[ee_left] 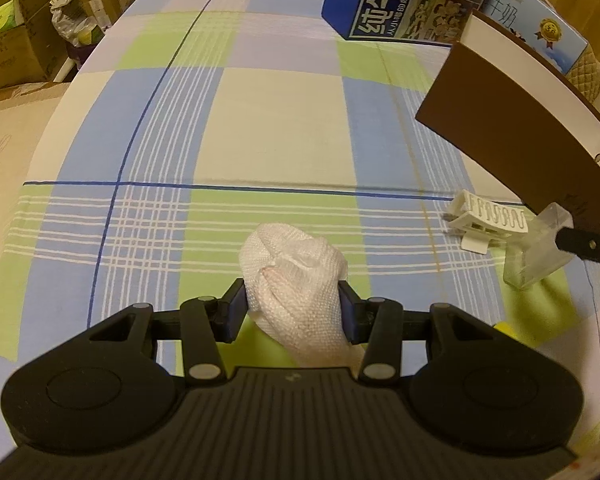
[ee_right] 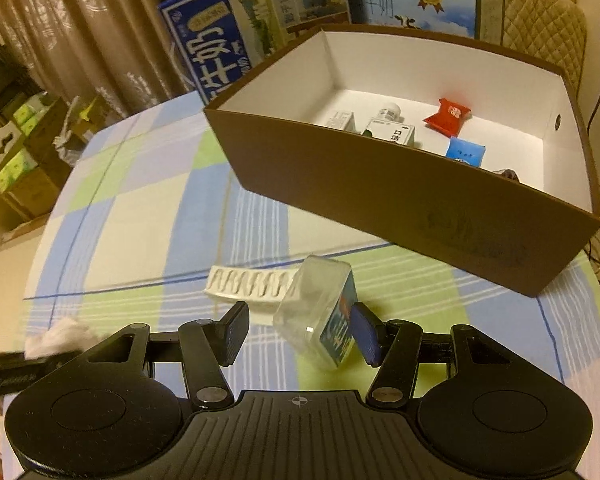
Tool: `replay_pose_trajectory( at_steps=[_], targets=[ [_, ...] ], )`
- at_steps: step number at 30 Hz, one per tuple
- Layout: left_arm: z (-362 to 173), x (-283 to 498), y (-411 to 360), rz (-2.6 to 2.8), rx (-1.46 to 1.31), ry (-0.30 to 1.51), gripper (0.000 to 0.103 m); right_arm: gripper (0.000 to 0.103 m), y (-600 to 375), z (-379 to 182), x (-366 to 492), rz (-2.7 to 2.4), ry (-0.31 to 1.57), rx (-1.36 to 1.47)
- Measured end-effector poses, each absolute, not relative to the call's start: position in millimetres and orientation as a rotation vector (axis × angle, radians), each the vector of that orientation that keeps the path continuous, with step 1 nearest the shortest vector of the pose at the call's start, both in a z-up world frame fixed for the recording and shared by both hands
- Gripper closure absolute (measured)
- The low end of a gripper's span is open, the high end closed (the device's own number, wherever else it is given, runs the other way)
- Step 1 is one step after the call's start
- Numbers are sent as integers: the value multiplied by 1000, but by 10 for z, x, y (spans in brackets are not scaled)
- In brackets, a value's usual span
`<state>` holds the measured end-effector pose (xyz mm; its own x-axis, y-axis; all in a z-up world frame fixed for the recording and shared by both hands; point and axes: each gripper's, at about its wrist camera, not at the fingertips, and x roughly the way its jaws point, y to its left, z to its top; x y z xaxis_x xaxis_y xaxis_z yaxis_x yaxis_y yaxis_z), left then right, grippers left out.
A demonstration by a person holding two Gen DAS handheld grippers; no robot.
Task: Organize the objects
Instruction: 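Grasp the clear plastic box with the right tool while the left tool holds the sock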
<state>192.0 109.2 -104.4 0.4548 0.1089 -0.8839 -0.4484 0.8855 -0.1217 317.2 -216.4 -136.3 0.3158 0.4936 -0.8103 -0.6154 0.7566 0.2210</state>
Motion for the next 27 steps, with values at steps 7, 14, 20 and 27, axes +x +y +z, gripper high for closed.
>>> replay_pose_trajectory(
  at_steps=[7, 14, 20, 27],
  targets=[
    [-1073, 1926, 1125, 353, -367, 1056, 62, 50, -2092, -1504, 3280, 697, 1028, -173],
    [-1098, 1986, 1114, 338, -358, 1063, 62, 75, -2310, -1509, 3310, 712, 987, -204],
    [-1121, 2065, 1028, 300, -342, 1068, 62, 75, -2610, -1468, 3253, 701, 981, -242],
    [-1153, 2128, 882, 243, -323, 1082, 62, 75, -2971, -1430, 3091, 666, 1017, -255]
  ],
)
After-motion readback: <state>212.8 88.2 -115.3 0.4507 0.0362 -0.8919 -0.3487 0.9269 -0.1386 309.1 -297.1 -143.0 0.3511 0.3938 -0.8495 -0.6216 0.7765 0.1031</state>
